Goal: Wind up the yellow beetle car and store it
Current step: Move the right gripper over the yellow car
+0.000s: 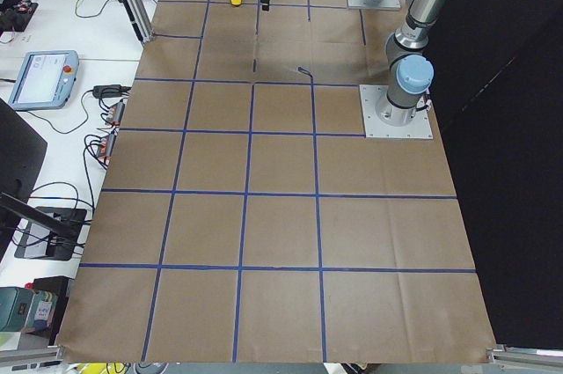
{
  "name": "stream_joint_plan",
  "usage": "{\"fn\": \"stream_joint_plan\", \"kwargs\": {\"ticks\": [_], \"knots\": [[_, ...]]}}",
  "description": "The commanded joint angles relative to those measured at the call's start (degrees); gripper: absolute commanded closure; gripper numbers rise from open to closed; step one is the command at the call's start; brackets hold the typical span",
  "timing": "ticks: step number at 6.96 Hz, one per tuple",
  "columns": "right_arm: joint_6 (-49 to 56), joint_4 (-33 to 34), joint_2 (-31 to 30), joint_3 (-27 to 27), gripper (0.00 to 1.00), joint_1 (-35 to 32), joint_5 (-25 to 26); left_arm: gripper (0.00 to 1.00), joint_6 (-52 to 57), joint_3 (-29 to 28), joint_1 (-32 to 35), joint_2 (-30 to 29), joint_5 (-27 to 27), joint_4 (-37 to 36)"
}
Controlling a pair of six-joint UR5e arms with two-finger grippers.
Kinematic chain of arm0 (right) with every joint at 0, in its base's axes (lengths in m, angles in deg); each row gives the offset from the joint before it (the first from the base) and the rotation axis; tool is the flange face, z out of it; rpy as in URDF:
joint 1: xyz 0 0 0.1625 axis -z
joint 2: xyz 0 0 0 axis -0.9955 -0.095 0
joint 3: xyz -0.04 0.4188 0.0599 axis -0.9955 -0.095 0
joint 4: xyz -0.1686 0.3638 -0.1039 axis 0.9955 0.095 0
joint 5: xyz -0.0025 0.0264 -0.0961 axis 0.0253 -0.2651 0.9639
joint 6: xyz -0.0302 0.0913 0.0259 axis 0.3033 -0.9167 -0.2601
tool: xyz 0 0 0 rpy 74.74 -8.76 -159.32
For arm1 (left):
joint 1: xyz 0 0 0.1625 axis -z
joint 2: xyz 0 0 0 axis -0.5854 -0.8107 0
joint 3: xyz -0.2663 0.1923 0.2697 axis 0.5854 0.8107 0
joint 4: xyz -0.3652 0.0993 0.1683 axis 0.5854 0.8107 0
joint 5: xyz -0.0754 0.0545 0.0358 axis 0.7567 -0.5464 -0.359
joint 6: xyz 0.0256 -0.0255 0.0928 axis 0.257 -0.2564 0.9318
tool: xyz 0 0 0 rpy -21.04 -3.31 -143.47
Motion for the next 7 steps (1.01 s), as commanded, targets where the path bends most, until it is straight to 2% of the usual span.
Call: {"fn": "stream_joint_plan", "kwargs": {"ticks": [1,3,4,6,7], "knots": [[13.83,1.71,1.8,-1.65,0.0,0.0,0.24,0.01,0.04,0.02,-0.09,-0.05,0.02,-0.08],[25.96,1.46,11.17,-8.22,0.01,0.0,-0.19,0.01,-0.05,-0.07,-0.26,0.04,0.2,-0.17],[27.93,1.72,15.23,-10.52,0.01,0.0,-0.19,0.01,-0.05,-0.07,-0.18,0.04,0.2,-0.17],[31.44,9.86,20.78,-10.11,0.0,-0.09,0.33,0.01,-0.05,-0.07,-0.26,0.04,0.37,-0.25],[31.73,10.85,22.28,-9.49,0.0,-0.09,0.33,0.01,-0.05,-0.07,-0.26,-0.05,0.37,-0.52]]}}
